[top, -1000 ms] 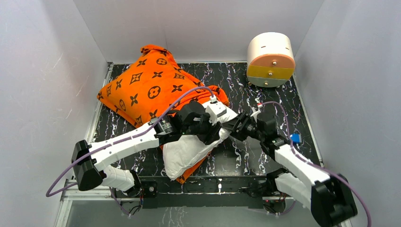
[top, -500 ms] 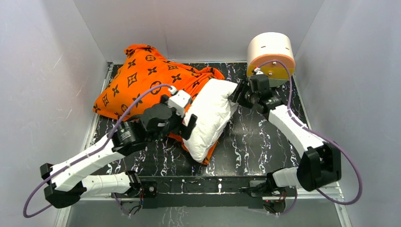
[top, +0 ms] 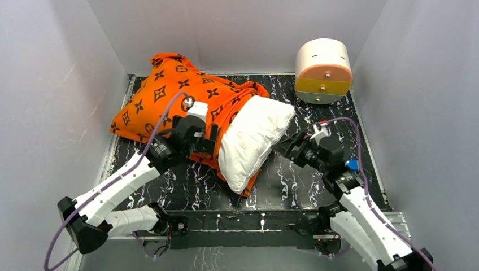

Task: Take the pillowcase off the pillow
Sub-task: Remove the pillow from the pillowcase.

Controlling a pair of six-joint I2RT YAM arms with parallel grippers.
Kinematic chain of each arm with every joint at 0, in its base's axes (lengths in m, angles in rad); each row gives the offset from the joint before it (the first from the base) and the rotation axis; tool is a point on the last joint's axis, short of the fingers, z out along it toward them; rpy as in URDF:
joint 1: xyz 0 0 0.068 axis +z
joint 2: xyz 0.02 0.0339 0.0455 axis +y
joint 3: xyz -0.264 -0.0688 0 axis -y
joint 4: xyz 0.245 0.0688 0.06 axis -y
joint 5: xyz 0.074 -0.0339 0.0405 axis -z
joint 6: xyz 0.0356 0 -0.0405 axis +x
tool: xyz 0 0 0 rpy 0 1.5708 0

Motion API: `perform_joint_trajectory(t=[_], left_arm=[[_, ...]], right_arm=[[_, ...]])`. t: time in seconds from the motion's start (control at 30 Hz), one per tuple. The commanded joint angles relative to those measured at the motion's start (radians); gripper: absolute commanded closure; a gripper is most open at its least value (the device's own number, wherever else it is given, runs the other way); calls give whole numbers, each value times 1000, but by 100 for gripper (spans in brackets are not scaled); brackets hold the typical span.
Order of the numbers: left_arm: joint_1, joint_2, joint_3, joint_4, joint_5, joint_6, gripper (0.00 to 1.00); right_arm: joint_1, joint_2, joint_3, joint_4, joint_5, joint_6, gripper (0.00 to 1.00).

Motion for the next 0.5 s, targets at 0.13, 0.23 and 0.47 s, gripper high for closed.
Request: perform_joint_trajectory(t=[0.13, 0.23, 0.47], left_arm=[[117, -29, -7, 139, 104, -91, 2], [117, -50, -28, 144, 115, -134, 2], [118, -151, -105, 72, 111, -230, 2]], right_arm=[[331, 57, -73, 350, -43, 156, 1], [438, 131, -111, 490, 7, 202, 1], [572, 435, -78, 630, 146, 249, 12]])
